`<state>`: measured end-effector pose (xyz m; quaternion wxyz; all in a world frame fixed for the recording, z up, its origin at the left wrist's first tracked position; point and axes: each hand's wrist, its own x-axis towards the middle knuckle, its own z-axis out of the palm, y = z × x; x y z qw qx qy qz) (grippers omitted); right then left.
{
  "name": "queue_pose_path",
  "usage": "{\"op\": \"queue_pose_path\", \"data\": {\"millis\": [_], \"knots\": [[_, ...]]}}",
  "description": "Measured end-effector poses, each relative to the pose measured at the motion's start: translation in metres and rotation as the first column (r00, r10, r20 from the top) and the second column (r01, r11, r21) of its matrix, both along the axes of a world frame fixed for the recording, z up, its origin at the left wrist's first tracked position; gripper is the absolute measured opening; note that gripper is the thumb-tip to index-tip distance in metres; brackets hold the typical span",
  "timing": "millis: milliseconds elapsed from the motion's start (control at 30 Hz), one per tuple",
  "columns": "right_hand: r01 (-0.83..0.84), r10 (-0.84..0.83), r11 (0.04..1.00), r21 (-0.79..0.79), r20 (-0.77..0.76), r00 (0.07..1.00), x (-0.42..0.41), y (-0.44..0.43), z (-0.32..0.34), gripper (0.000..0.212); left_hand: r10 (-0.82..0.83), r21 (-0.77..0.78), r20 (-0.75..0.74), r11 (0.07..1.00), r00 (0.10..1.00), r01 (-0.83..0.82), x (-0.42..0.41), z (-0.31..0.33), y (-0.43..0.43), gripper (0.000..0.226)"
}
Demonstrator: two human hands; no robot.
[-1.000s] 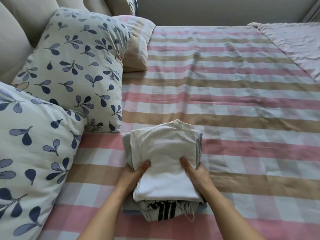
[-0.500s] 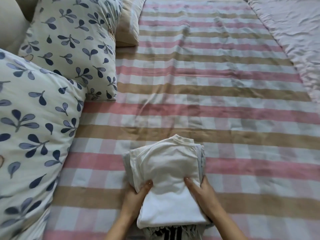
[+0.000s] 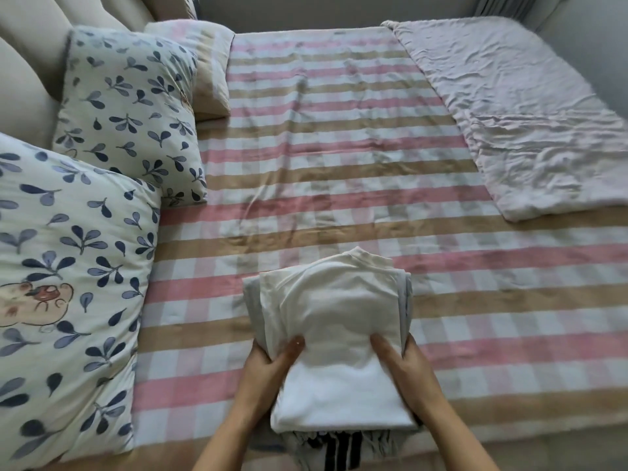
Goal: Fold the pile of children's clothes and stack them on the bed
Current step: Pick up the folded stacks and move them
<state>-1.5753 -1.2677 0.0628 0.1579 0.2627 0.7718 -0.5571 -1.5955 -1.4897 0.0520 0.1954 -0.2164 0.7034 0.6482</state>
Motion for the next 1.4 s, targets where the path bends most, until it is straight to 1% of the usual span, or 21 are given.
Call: {"op": "queue_pose_path", "data": {"millis": [67, 133, 300, 467, 533, 567, 667, 800, 867, 900, 967, 1000, 1067, 1133, 1167, 1200, 1300, 1400], "knots": [[0.023, -0.024, 1.0, -0.005, -0.053, 0.998, 0.016, 0.01, 0.027, 0.051, -0.032, 0.011, -0.033, 0.999, 0.999, 0.032, 0.007, 0.033, 0.007, 0.073], [0.063, -0.066, 0.998, -0.031, -0.103, 0.993, 0.034, 0.02, 0.053, 0.048, -0.072, -0.001, -0.053, 0.997, 0.996, 0.072, 0.016, 0.063, 0.018, 0.077], [0.169, -0.173, 0.985, -0.038, -0.174, 0.969, 0.081, 0.062, 0.101, 0.026, -0.178, -0.091, -0.088, 0.981, 0.98, 0.17, 0.041, 0.119, 0.06, 0.083], [0.241, -0.251, 0.968, -0.073, -0.206, 0.946, 0.137, 0.127, 0.133, 0.023, -0.256, -0.118, -0.122, 0.963, 0.959, 0.242, 0.08, 0.152, 0.13, 0.075], [0.266, -0.279, 0.96, -0.09, -0.204, 0.938, 0.165, 0.163, 0.144, 0.028, -0.276, -0.088, -0.141, 0.96, 0.951, 0.266, 0.101, 0.161, 0.169, 0.074], [0.284, -0.299, 0.954, -0.097, -0.207, 0.932, 0.177, 0.181, 0.149, 0.029, -0.282, -0.06, -0.148, 0.959, 0.948, 0.276, 0.111, 0.165, 0.189, 0.072], [0.342, -0.367, 0.929, -0.141, -0.23, 0.901, 0.217, 0.238, 0.16, 0.019, -0.315, 0.012, -0.169, 0.947, 0.934, 0.321, 0.142, 0.172, 0.253, 0.062], [0.388, -0.417, 0.908, -0.159, -0.246, 0.875, 0.266, 0.315, 0.172, 0.023, -0.377, 0.038, -0.183, 0.92, 0.908, 0.39, 0.179, 0.174, 0.338, 0.062], [0.433, -0.45, 0.893, -0.121, -0.25, 0.858, 0.288, 0.35, 0.176, 0.029, -0.422, 0.047, -0.194, 0.898, 0.886, 0.438, 0.193, 0.175, 0.377, 0.052], [0.457, -0.47, 0.882, -0.112, -0.257, 0.844, 0.298, 0.365, 0.177, 0.029, -0.443, 0.047, -0.192, 0.887, 0.876, 0.459, 0.199, 0.176, 0.395, 0.049], [0.502, -0.516, 0.856, -0.124, -0.277, 0.811, 0.315, 0.394, 0.18, 0.02, -0.489, 0.047, -0.194, 0.861, 0.851, 0.506, 0.206, 0.178, 0.428, 0.054], [0.523, -0.538, 0.842, -0.131, -0.273, 0.798, 0.322, 0.406, 0.181, 0.02, -0.508, 0.052, -0.196, 0.849, 0.839, 0.526, 0.209, 0.178, 0.443, 0.057], [0.566, -0.583, 0.812, -0.143, -0.25, 0.773, 0.334, 0.43, 0.181, 0.035, -0.554, 0.046, -0.202, 0.818, 0.807, 0.573, 0.21, 0.18, 0.475, 0.06], [0.616, -0.628, 0.777, -0.13, -0.225, 0.745, 0.342, 0.452, 0.18, 0.05, -0.603, 0.039, -0.204, 0.782, 0.771, 0.622, 0.209, 0.183, 0.505, 0.056], [0.636, -0.644, 0.763, -0.115, -0.223, 0.732, 0.345, 0.463, 0.179, 0.054, -0.626, 0.042, -0.199, 0.763, 0.754, 0.645, 0.207, 0.185, 0.519, 0.053], [0.656, -0.658, 0.748, -0.101, -0.234, 0.716, 0.346, 0.477, 0.179, 0.054, -0.651, 0.044, -0.196, 0.741, 0.733, 0.67, 0.204, 0.186, 0.537, 0.053], [0.697, -0.691, 0.713, -0.081, -0.248, 0.679, 0.344, 0.514, 0.175, 0.045, -0.711, 0.036, -0.196, 0.683, 0.676, 0.729, 0.193, 0.185, 0.584, 0.056], [0.72, -0.71, 0.69, -0.077, -0.266, 0.652, 0.336, 0.555, 0.174, 0.03, -0.722, 0.05, -0.196, 0.668, 0.664, 0.742, 0.177, 0.182, 0.63, 0.068]]}}
